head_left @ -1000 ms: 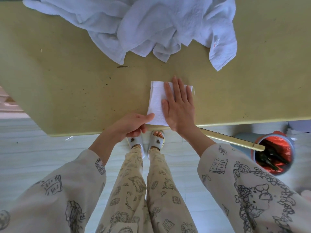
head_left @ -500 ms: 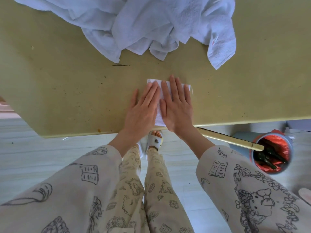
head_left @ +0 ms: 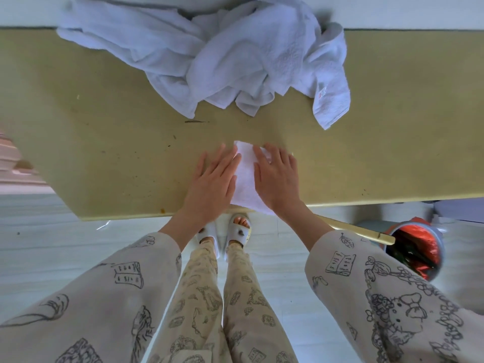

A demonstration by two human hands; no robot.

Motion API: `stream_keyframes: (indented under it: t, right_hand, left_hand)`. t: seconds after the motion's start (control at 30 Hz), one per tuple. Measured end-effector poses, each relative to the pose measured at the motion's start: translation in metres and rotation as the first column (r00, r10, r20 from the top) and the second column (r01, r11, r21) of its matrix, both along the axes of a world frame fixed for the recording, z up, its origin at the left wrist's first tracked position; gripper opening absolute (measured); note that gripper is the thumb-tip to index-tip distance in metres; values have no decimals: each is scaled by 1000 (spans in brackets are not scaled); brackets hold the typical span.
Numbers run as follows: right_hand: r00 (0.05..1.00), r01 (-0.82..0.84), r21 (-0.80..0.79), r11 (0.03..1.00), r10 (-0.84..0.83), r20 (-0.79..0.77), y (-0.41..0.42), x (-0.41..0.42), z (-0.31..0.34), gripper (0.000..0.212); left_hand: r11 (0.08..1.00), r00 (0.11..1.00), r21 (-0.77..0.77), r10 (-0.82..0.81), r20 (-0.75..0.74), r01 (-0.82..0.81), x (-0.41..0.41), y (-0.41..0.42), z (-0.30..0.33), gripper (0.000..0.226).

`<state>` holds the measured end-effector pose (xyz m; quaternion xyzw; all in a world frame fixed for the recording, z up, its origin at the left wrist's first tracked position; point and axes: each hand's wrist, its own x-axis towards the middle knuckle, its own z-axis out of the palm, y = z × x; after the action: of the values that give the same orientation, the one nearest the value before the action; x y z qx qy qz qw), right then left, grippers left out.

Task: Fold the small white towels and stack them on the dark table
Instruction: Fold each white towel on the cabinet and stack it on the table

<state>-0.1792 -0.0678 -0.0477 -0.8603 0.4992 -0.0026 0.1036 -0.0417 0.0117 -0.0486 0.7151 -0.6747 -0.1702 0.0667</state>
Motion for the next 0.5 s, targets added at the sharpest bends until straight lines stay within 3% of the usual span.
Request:
stream_keyframes:
  t: [0.1,0.17,0.3,0.4,0.5]
  right_hand:
    - [995,100,126,987,-99,-18,-7,4,13,30]
    - [984,176,256,950,-168,-56,-13,7,17,35]
    - [954,296,522,800,-274,-121,-21,18,23,39]
    - [951,305,629,715,-266,-160,-23,23,24,23]
    - [971,239,646,725,-166,-173,-17,25,30,21]
  left_hand:
    - [977,975,-68,197,-99,-204,0,11,12,47]
    - [946,941,-72,302,-153,-315,1,22,18,46]
    - [879,863,-25,461,-205,-475,4,49,29,47]
    - [837,813,-11,528,-245,-547,5,67,36,50]
    - [773,738,-5,605,-298,-635,4,85,43,49]
